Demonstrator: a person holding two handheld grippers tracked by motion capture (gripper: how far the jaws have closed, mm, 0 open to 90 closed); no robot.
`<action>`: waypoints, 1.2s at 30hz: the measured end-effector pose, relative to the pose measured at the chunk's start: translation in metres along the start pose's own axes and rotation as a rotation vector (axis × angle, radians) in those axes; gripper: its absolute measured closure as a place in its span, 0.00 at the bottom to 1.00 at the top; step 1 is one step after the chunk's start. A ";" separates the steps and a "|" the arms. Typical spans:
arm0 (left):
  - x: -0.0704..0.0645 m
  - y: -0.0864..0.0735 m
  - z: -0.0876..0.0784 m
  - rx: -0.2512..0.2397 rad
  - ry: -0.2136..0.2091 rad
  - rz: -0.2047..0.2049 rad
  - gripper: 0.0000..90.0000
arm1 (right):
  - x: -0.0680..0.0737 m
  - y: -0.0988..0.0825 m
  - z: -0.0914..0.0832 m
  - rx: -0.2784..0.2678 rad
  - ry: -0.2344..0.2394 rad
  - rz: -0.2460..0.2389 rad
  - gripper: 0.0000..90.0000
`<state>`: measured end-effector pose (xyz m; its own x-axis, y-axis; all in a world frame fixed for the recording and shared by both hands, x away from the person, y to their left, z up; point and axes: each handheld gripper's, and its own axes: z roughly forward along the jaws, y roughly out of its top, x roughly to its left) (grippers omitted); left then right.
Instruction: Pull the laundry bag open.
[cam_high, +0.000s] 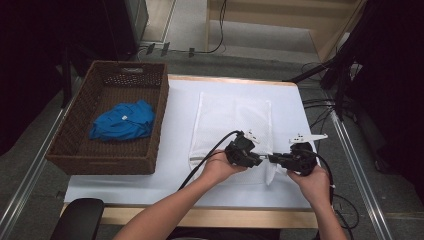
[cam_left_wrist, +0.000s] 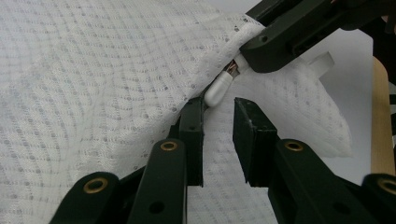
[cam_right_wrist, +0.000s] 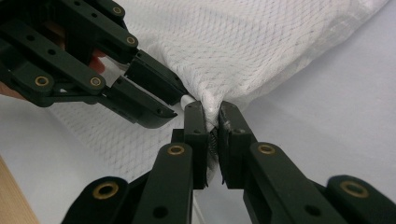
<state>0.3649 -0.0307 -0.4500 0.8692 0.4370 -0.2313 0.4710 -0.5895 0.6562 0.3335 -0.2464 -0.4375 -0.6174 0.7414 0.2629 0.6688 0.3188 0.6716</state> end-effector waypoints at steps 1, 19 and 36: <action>0.000 0.000 0.000 0.001 -0.002 0.000 0.82 | 0.000 0.000 0.000 0.000 0.000 0.000 0.94; -0.005 0.005 0.009 0.000 -0.036 -0.032 0.94 | 0.003 0.001 0.001 0.009 0.004 -0.016 0.95; -0.007 0.014 0.008 0.043 -0.022 -0.068 0.97 | 0.001 0.000 0.001 -0.004 0.006 0.000 0.95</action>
<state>0.3667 -0.0472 -0.4446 0.8379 0.4624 -0.2899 0.5345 -0.5882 0.6069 0.3332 -0.2447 -0.4377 -0.6196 0.7381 0.2670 0.6673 0.3162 0.6743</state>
